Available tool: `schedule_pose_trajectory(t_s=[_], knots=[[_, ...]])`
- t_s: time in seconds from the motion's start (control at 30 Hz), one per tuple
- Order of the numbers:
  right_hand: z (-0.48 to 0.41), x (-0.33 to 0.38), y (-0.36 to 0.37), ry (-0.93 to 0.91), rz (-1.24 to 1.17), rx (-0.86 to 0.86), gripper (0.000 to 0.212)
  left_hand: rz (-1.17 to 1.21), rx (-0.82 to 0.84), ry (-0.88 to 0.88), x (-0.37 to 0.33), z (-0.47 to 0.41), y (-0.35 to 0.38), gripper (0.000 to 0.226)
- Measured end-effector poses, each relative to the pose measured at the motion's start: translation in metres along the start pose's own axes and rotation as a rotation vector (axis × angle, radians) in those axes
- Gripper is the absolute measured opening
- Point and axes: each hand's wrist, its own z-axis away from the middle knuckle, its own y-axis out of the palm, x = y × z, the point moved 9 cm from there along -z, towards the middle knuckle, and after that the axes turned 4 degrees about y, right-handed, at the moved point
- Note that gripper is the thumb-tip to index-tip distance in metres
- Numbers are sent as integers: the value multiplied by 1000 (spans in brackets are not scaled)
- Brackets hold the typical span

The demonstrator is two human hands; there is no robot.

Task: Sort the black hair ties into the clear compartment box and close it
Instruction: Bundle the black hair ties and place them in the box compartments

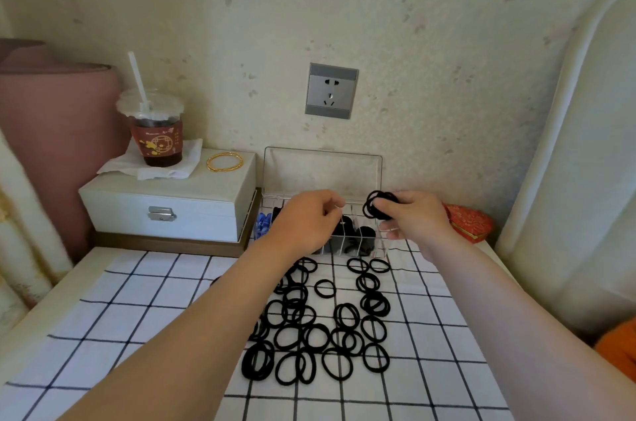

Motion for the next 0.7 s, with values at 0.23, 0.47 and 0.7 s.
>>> schedule_pose_trajectory(t_s=[0.23, 0.47, 0.7], knots=[[-29, 10, 10, -178, 418, -108, 9, -347, 113, 147, 10, -32, 35, 43], [-44, 12, 36, -248, 880, -156, 22, -329, 53, 197, 10, -44, 48, 49], [-47, 3, 51, -214, 1218, -67, 14, -375, 70, 238, 12, -44, 51, 46]])
